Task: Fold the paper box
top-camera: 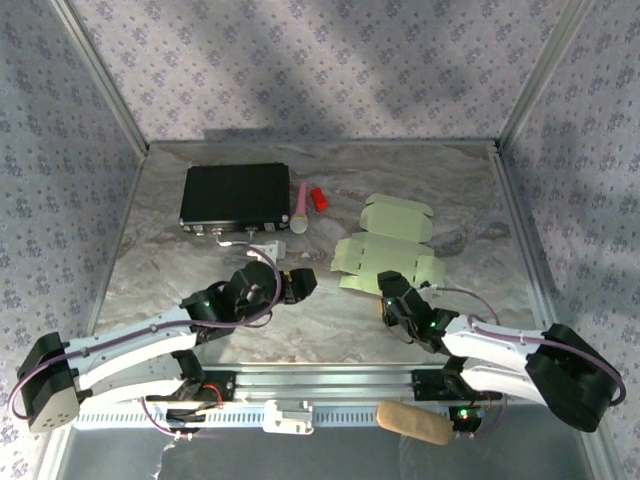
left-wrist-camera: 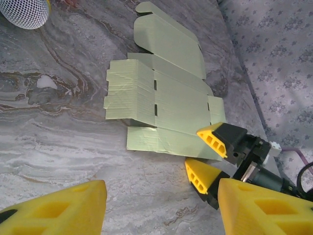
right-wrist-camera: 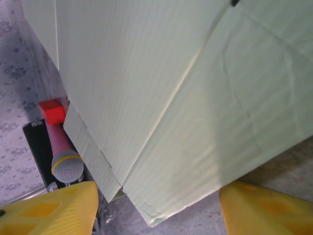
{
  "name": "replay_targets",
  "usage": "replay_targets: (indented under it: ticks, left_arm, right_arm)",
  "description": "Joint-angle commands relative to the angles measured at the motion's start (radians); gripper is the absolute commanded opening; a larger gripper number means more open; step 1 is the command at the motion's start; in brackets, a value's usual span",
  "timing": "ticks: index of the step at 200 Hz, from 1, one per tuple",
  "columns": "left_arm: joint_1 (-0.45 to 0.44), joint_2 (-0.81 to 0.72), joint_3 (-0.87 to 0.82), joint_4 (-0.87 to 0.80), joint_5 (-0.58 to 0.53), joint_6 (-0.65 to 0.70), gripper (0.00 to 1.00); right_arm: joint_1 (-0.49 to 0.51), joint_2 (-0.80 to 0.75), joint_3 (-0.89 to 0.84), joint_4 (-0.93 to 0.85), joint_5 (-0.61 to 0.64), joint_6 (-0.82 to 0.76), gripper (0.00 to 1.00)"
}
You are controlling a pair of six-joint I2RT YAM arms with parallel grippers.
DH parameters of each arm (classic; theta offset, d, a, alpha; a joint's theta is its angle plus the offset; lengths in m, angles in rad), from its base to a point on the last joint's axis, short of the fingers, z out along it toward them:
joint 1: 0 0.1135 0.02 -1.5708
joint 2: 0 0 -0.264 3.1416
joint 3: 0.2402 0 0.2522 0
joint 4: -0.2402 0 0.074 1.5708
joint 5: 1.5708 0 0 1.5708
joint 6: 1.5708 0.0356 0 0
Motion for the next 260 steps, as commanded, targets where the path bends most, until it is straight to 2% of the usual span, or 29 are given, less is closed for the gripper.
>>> replay_targets:
  ticks: [1, 34, 57, 77, 98, 125, 157, 196, 216, 233, 260]
  left_arm:
    - [-0.019, -0.027, 0.009, -0.017, -0.032, 0.008, 0.62]
    - [-0.031, -0.032, 0.022, -0.026, -0.043, 0.014, 0.62]
    - [-0.044, -0.018, 0.034, -0.023, -0.045, 0.022, 0.62]
    - [-0.054, -0.002, 0.045, -0.025, -0.048, 0.03, 0.62]
    - [-0.063, 0.007, 0.053, -0.028, -0.058, 0.035, 0.62]
    - [-0.071, 0.012, 0.059, -0.034, -0.069, 0.044, 0.62]
    - [-0.076, 0.046, 0.095, -0.072, -0.089, 0.088, 0.72]
    - [-0.079, 0.123, 0.148, -0.113, -0.136, 0.127, 0.72]
    - [-0.06, 0.178, 0.188, -0.127, -0.158, 0.15, 0.7]
    - [0.035, 0.275, 0.24, -0.11, 0.004, 0.078, 0.66]
    - [0.07, 0.425, 0.257, 0.09, 0.115, -0.075, 0.64]
  right_arm:
    - [-0.016, 0.057, 0.01, 0.077, -0.024, 0.044, 0.67]
    - [-0.043, 0.095, 0.034, 0.086, -0.026, 0.042, 0.64]
    - [-0.062, 0.115, 0.027, 0.125, -0.016, 0.04, 0.53]
    - [-0.08, 0.113, 0.021, 0.127, 0.0, 0.03, 0.33]
    - [-0.101, 0.085, 0.028, 0.088, 0.005, 0.012, 0.0]
    - [-0.132, 0.007, 0.085, -0.026, 0.002, -0.098, 0.0]
    - [-0.168, -0.072, 0.258, -0.334, -0.039, -0.295, 0.0]
    - [-0.164, -0.042, 0.353, -0.49, -0.121, -0.376, 0.0]
    - [-0.152, 0.017, 0.446, -0.611, -0.118, -0.441, 0.21]
    - [-0.198, 0.048, 0.488, -0.642, -0.158, -0.528, 0.36]
    - [-0.305, 0.048, 0.484, -0.606, -0.258, -0.637, 0.4]
